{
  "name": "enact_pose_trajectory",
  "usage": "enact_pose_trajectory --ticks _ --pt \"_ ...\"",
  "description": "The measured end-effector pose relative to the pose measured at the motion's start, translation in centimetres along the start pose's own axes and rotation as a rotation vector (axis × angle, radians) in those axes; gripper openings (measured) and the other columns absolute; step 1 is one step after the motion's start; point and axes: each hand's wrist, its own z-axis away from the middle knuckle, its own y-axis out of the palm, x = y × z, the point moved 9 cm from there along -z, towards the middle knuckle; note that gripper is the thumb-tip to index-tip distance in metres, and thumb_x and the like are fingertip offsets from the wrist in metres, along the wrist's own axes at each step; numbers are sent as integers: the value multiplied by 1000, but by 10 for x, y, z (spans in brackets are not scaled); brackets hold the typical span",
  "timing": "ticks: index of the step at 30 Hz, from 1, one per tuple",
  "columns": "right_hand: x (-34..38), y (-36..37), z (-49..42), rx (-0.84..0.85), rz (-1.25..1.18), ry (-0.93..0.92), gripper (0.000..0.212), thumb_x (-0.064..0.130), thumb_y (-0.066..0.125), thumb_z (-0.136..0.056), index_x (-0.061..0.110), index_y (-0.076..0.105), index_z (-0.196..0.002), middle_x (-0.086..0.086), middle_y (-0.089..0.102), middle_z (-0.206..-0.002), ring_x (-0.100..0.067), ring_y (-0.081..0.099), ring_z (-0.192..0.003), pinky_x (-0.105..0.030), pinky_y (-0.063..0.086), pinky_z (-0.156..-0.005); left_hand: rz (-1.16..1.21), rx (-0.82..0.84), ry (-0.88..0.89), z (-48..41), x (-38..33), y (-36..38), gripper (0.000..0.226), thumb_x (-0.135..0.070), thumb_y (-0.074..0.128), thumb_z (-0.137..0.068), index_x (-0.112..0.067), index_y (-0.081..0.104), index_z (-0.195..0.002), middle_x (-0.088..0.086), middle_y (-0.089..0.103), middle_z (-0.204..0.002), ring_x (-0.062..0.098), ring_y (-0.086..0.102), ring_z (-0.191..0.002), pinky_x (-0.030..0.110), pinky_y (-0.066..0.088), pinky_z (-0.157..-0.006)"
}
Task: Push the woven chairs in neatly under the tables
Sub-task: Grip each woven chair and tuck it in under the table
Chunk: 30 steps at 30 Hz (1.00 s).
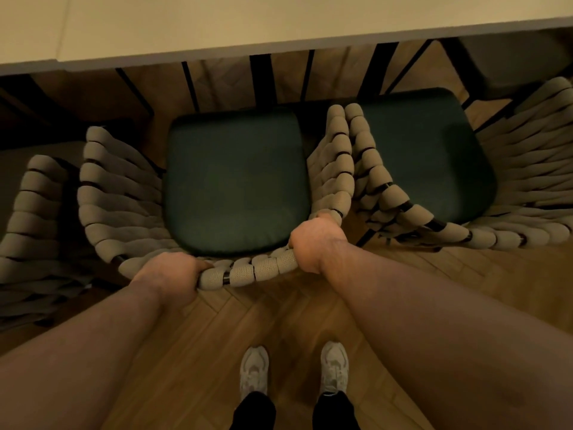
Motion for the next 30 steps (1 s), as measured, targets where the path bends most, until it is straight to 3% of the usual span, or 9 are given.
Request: enact_pose_trajectory --ticks 5,12,20,30 --pt "2 4 1 30 53 -11 22 29 67 -101 28 71 -122 2 70 -112 -21 65 -108 -38 38 -86 6 9 13 4 -3 10 51 -33 62 -96 -52 56 -144 -15 71 -122 13 65 -116 37 53 -105" --pt "4 10 -4 23 103 -7 13 32 68 -99 30 71 -111 3 68 -100 -21 64 -99 -45 46 -107 24 51 84 4 1 20 52 -35 62 -95 -54 54 -144 -18 70 -117 10 65 -111 33 53 -98" --pt "0 7 -4 22 44 25 11 35 68 -100 27 62 -97 3 66 -100 -18 61 -96 -44 49 -107 16 44 101 -1 3 17 40 -32 61 -97 -50 60 -133 -18 69 -109 10 64 -104 30 51 -91" --pt "1 6 -9 33 35 27 14 36 66 -102 28 69 -113 4 65 -100 -18 62 -100 -44 45 -109 5 48 66 -7 12 12 47 -29 66 -94 -52 62 -134 -16 72 -109 13 67 -105 36 56 -97"
